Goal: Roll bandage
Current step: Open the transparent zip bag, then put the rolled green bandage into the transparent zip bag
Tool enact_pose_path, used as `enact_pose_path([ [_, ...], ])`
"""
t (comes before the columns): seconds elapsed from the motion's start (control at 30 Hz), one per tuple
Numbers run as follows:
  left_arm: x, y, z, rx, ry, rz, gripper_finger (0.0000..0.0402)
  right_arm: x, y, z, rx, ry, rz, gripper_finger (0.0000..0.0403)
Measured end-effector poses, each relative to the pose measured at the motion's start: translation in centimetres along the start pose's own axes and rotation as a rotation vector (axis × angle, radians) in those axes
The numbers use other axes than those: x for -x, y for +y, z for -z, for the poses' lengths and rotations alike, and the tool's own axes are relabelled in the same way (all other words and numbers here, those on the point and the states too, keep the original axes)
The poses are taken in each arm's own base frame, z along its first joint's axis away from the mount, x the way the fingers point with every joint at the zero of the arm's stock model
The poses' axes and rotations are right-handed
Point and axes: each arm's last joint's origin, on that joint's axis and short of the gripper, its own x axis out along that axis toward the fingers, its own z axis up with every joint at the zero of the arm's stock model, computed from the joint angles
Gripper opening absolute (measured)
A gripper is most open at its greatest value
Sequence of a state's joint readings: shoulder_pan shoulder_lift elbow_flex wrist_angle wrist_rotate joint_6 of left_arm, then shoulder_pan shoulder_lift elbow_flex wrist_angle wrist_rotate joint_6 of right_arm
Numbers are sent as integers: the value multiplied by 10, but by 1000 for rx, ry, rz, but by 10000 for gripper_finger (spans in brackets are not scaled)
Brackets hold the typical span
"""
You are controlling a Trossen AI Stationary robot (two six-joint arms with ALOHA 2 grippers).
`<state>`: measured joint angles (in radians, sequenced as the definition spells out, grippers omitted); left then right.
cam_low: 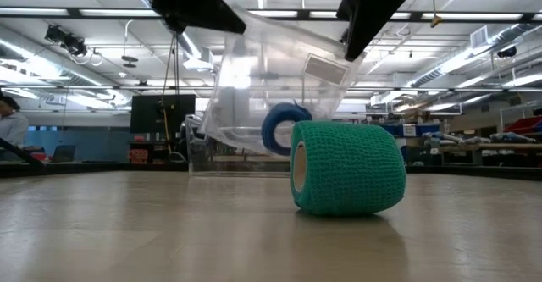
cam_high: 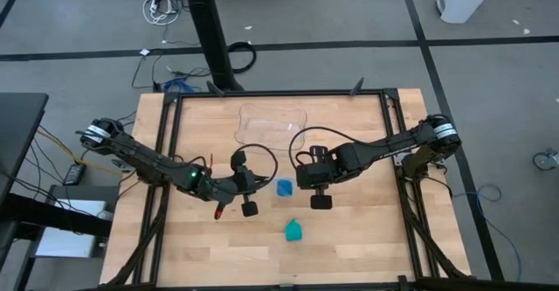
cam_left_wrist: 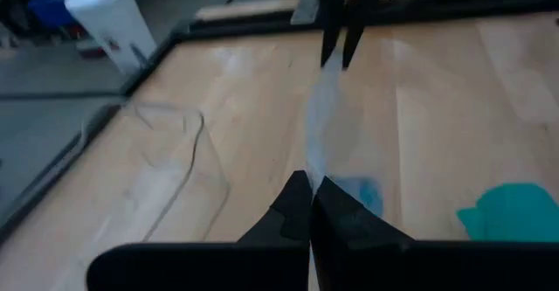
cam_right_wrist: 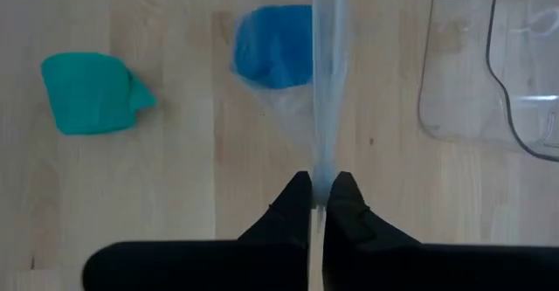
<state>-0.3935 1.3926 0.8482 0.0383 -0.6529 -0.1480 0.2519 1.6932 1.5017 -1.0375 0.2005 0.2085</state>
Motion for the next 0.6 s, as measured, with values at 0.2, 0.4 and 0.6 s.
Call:
enact_pose_path([
  [0.2,-5,-3,13,17,55,5,1,-1,1,0,4,-1,-5,50],
  [0.4,-10,-6,18,22,65,7,3,1,5,2,15,10,-39,108],
  [0.6,-11,-7,17,6,60,9,4,-2,16,-11,76,-143,-69,126],
])
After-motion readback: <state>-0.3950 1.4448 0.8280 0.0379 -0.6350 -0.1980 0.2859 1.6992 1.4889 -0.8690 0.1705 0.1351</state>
